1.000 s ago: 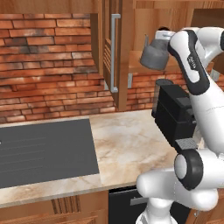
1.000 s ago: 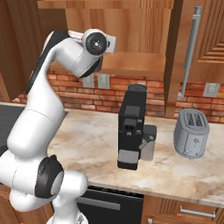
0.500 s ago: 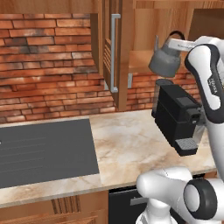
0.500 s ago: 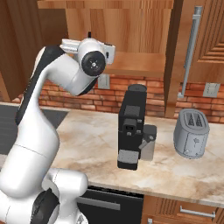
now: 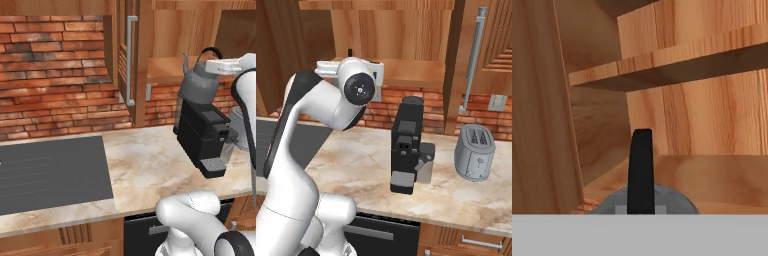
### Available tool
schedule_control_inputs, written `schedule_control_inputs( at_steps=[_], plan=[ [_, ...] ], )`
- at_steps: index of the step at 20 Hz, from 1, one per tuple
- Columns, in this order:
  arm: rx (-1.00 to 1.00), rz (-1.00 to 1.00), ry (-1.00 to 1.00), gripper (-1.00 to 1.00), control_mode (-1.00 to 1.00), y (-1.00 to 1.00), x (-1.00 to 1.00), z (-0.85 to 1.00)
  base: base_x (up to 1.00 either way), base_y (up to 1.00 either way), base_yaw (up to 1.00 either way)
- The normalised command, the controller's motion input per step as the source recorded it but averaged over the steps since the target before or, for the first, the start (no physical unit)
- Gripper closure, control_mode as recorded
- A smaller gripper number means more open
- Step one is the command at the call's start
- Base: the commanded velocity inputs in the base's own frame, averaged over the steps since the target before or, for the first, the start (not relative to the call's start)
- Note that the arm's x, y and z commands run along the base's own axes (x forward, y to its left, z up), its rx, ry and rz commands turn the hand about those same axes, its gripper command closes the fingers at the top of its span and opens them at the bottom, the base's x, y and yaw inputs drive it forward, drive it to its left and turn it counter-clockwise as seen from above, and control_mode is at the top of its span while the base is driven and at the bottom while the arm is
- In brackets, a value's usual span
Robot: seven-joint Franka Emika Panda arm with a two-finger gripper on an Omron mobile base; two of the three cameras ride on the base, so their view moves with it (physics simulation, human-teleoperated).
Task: Open the cabinet, pick the kettle from the cabinet, and place it in the sink.
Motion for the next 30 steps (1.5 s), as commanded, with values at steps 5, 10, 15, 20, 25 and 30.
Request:
schedule_control_inputs(
  at_steps=[5,10,15,20,25,30],
  plan=[
    [-0.13,0.10,0.01,1.00,-1.00,0.02,-0.51,-0.30,0.00,0.00,0.00],
    [-0.07,0.08,0.00,1.00,-1.00,0.11,-0.32,-0.42,0.00,0.00,0.00],
    [0.00,0.03,-0.02,1.00,-1.00,0.11,-0.25,-0.47,0.00,0.00,0.00],
    [0.00,0.01,-0.07,1.00,-1.00,0.28,-0.12,-0.47,0.00,0.00,0.00],
    [0.00,0.01,-0.01,1.00,-1.00,0.24,0.06,-0.43,0.00,0.00,0.00],
    [0.00,0.05,0.00,1.00,-1.00,0.24,0.09,-0.38,0.00,0.00,0.00]
  ],
)
